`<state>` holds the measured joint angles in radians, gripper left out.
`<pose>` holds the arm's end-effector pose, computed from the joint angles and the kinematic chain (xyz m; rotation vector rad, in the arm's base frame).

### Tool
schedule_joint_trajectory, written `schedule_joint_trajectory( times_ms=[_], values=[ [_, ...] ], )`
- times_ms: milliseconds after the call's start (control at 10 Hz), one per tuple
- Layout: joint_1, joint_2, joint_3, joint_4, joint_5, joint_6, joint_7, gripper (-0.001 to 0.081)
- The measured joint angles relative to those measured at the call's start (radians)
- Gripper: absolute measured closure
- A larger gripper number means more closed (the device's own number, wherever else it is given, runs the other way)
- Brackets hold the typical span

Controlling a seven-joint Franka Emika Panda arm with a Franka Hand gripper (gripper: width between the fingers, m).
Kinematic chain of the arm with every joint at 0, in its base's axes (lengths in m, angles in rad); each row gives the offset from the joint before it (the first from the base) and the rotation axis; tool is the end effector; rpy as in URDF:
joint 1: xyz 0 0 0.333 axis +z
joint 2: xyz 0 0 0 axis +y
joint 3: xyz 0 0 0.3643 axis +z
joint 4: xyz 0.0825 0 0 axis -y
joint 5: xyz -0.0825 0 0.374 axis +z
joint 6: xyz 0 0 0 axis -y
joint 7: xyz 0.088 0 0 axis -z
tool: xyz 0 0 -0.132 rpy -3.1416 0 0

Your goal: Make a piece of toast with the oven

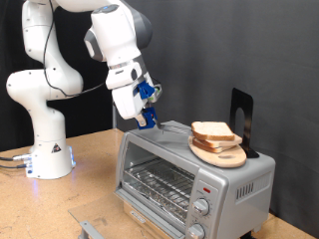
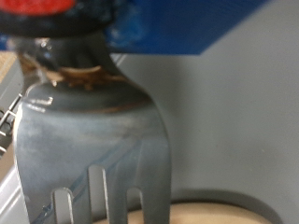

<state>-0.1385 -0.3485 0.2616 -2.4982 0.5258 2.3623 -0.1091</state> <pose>0.4235 0.0720 0.4545 -2.8048 0.1579 -0.2989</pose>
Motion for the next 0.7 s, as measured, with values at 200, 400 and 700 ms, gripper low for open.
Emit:
schedule_joint_trajectory(
  times_ms=[200,400,700],
  values=[
    [0.000,-0.014,-0.004,0.000,0.036,-0.005,-0.035,0.0369],
    [0.000,-0.033,-0.010,0.000,0.047,-0.016,-0.042,0.0369],
    [-0.004,-0.040,-0.012,0.002,0.041,-0.030,-0.019,0.0369]
  ],
)
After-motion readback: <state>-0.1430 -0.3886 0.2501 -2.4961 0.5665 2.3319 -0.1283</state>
